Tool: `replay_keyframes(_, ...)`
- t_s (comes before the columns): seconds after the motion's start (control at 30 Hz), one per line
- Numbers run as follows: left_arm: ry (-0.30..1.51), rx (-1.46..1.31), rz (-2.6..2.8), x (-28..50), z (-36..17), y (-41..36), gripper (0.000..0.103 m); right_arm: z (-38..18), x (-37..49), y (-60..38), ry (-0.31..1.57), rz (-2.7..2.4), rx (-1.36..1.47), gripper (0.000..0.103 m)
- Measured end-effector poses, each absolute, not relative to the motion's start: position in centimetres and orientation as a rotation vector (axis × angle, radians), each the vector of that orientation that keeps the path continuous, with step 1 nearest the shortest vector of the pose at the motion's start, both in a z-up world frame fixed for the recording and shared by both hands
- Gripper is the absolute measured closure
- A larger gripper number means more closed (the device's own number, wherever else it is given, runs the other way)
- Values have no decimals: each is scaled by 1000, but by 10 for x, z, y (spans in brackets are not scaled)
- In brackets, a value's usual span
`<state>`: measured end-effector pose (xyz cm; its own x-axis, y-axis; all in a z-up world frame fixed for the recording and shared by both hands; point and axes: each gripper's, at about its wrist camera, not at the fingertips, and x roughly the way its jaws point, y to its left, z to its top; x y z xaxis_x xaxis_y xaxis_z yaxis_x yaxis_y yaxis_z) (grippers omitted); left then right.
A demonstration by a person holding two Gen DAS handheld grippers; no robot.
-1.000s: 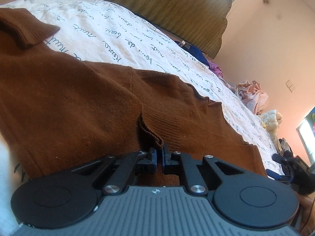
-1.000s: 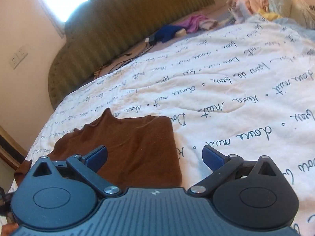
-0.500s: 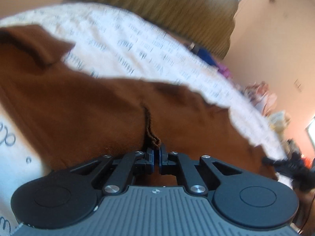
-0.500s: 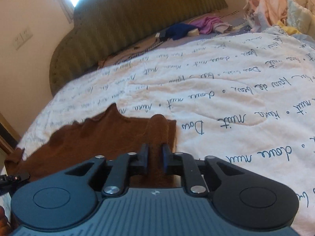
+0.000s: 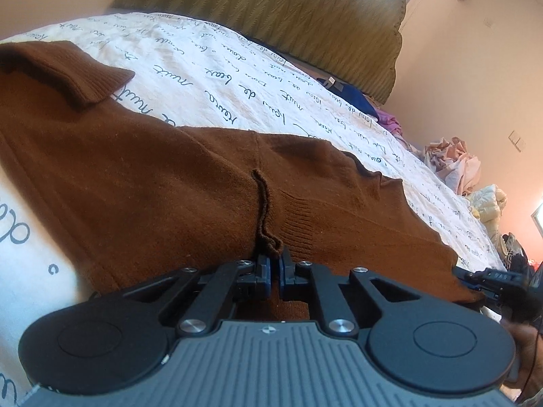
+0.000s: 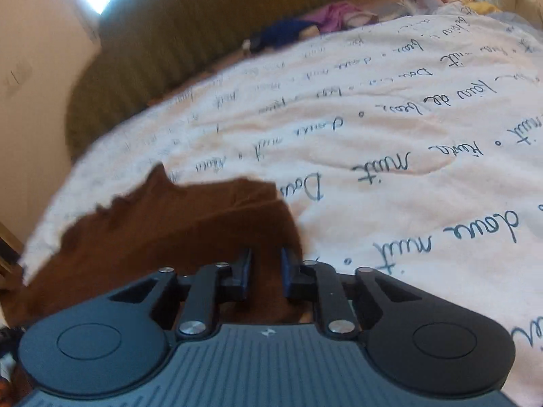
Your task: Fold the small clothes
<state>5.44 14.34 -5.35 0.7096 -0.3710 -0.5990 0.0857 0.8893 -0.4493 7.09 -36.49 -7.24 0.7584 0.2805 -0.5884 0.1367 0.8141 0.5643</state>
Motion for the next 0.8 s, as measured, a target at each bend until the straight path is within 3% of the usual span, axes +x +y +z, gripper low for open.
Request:
replay_keyframes(0.2,742,-428,-271,55,-56,145,88,-37,32,-358,638,149,633,90)
replay_keyframes(0.43,742,-440,-276,54,-56,148,88,-61,15,-340,731,95,437,93)
replay_keyframes(0.57,758,-500,-316,58,-56,156,86,-39,11,-324,722,47,394,89)
replay_keyframes(0.6,767,-533,-339,59,-54,160,78,-30,7,-312,705,56,356,78)
replay_keyframes(0.63,773,-570,-365,60,-52,165,61,-21,3,-300,685,94,335,68)
replay_keyframes(0.67,768,-608,-388,58,-47,170,48,-14,0,-288,665,139,321,43)
replay_keyframes(0.7,751,-636,-410,56,-41,175,13,-8,-3,-274,646,182,303,15)
replay_keyframes(0.73,725,-644,-419,52,-32,179,0,-2,-5,-258,631,216,270,9)
replay_keyframes(0.8,670,-627,-403,44,-12,192,0,3,-8,-228,624,263,193,8)
